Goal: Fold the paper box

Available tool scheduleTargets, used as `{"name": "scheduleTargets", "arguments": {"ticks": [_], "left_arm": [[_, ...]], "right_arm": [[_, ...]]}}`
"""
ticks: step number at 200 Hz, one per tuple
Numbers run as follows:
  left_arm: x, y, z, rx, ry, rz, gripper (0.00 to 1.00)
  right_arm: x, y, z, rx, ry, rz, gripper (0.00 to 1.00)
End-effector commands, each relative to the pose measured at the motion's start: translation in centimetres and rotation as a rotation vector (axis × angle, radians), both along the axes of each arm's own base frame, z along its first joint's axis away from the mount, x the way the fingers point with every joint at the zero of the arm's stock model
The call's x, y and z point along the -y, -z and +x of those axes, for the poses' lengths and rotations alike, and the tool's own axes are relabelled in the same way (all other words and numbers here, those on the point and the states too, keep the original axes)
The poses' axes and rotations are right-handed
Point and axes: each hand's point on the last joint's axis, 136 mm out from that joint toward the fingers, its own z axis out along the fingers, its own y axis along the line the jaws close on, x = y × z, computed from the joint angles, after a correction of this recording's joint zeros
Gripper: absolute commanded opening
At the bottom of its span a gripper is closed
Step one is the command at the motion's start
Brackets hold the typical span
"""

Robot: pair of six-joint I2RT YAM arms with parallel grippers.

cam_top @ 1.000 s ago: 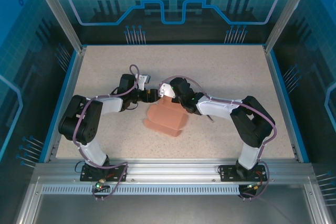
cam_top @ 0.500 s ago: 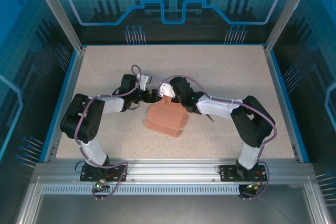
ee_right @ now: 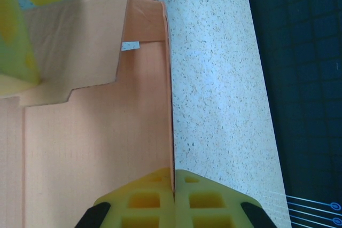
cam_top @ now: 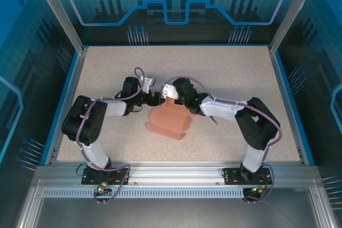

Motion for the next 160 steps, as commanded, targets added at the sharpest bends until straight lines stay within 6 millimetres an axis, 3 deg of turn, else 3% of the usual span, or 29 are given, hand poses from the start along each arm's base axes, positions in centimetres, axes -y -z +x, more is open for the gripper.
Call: {"name": "scheduleTargets", "arguments": {"ticks": [1, 51, 160], "left_arm": [[0.9, -1.5, -0.6, 0.053, 0.064, -0.048, 0.66], [0.9, -0.9, -0.4, 0.067, 0.072, -0.045, 0.60], [0.0, -0.8, 1.1, 0.135, 0.038, -0.083, 0.67]], "right_arm": [[-0.3, -2.1, 0.3, 0.009, -0.008, 0.063, 0.00], [-0.6, -2.9, 0.6, 0.044, -0.033, 0.056, 0.00], [-0.9, -3.4, 2.3, 0.100, -0.071, -0.011, 0.00]]}}
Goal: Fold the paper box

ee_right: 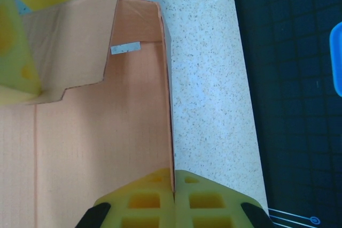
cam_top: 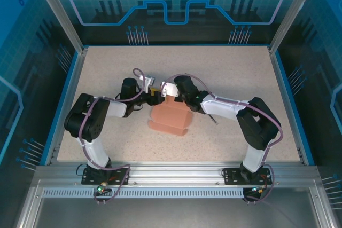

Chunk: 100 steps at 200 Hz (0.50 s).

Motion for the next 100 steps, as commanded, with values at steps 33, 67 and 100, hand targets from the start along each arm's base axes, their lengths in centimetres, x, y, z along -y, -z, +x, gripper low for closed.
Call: {"name": "scheduleTargets", "arguments": {"ticks": [33, 67, 100], "left_arm": [[-0.3, 0.2, 0.6, 0.020, 0.015, -0.019, 0.69], [-0.7, -0.1, 0.8, 0.031, 0.008, -0.033, 0.72], [-1.1, -0.6, 0.9, 0.039, 0.004, -0.065, 0.73]], "right_arm": [[-0.6, -1.3, 1.5, 0.059, -0.032, -0.017, 0.00], [-0.5, -0.9, 1.5, 0.044, -0.042, -0.029, 0.00], [-0.2, -0.6, 1.5, 0.014, -0.046, -0.036, 0.00]]}}
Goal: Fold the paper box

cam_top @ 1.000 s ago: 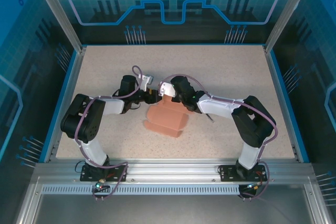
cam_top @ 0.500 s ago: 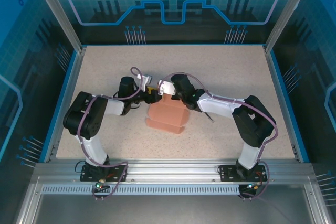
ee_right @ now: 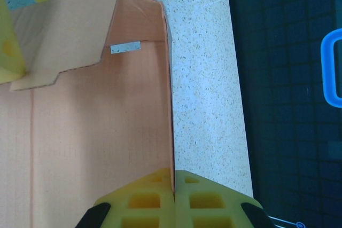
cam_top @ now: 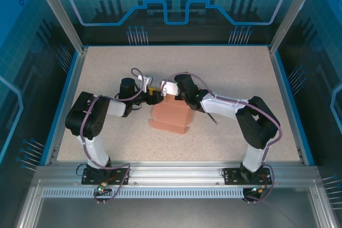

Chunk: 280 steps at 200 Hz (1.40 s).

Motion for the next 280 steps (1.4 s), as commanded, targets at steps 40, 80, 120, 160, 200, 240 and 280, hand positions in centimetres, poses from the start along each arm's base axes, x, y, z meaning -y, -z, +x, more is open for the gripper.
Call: {"name": "scheduleTargets", "arguments": {"ticks": [40, 80, 120, 160, 200, 240, 280], "left_arm": [[-0.9, -1.0, 0.5, 0.018, 0.000, -0.085, 0.71], [-1.1, -0.7, 0.7, -0.001, -0.007, -0.077, 0.66], [-1.0, -0.3, 1.0, -0.026, -0.009, -0.071, 0.61], [-1.0, -0.1, 1.3, -0.034, -0.013, -0.061, 0.61], [-0.6, 0.1, 1.5, -0.035, 0.000, -0.052, 0.60], [-0.3, 0.2, 1.6, -0.030, 0.007, -0.038, 0.55], [0.2, 0.5, 1.5, -0.024, 0.018, -0.023, 0.54]], "right_arm": [[0.1, -0.1, 0.7, -0.031, -0.022, 0.002, 0.00], [0.3, -0.2, 0.9, -0.038, -0.016, 0.015, 0.00], [0.2, -0.4, 1.0, -0.040, -0.018, 0.021, 0.00], [0.2, -0.3, 1.0, -0.049, -0.022, 0.022, 0.00], [0.3, 0.3, 0.9, -0.056, -0.020, 0.010, 0.00], [0.5, 0.9, 0.7, -0.024, -0.017, -0.020, 0.00], [0.7, 2.0, 0.1, -0.020, -0.007, -0.035, 0.00]]}}
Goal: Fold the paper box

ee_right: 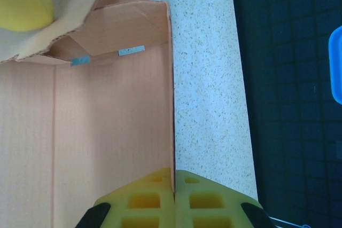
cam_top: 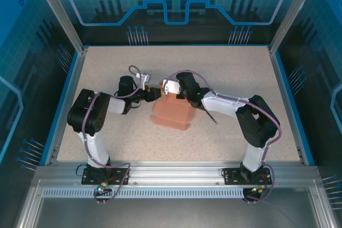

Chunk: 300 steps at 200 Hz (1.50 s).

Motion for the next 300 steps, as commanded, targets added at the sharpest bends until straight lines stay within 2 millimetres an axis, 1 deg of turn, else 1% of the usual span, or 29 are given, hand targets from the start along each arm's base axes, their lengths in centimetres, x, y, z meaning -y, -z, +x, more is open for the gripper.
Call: {"name": "scheduleTargets", "arguments": {"ticks": [1, 33, 81, 158, 197, 220, 249, 264, 300], "left_arm": [[0.8, 0.1, 0.2, 0.035, 0.031, 0.025, 0.54], [1.0, 0.2, -0.1, 0.045, 0.037, 0.027, 0.54], [1.3, -0.6, -0.8, 0.072, 0.055, -0.019, 0.56], [2.4, 0.4, -1.5, 0.049, 0.090, -0.010, 0.58], [2.8, 0.8, -1.4, 0.048, 0.092, 0.019, 0.51], [2.9, 0.9, -1.2, 0.048, 0.084, 0.030, 0.50], [2.6, 1.6, -0.7, 0.041, 0.045, 0.081, 0.50], [2.5, 1.6, -0.5, 0.047, 0.028, 0.093, 0.51], [2.7, 1.8, -0.2, 0.052, 0.014, 0.118, 0.57]], "right_arm": [[0.0, 1.3, -0.4, 0.004, -0.005, -0.033, 0.00], [0.2, 1.5, -0.8, 0.001, 0.005, -0.027, 0.00], [0.1, 0.6, -0.8, 0.010, 0.012, -0.003, 0.00], [-0.1, -0.4, -0.4, 0.015, 0.010, 0.020, 0.00], [-0.3, -0.7, -0.3, 0.015, 0.005, 0.029, 0.00], [-0.4, -0.7, -0.3, 0.010, 0.004, 0.036, 0.00], [-0.4, -0.7, -0.3, 0.005, 0.004, 0.043, 0.00], [-0.5, -0.8, -0.4, 0.006, 0.004, 0.048, 0.00], [-0.4, -0.8, -0.4, 0.002, 0.006, 0.049, 0.00]]}}
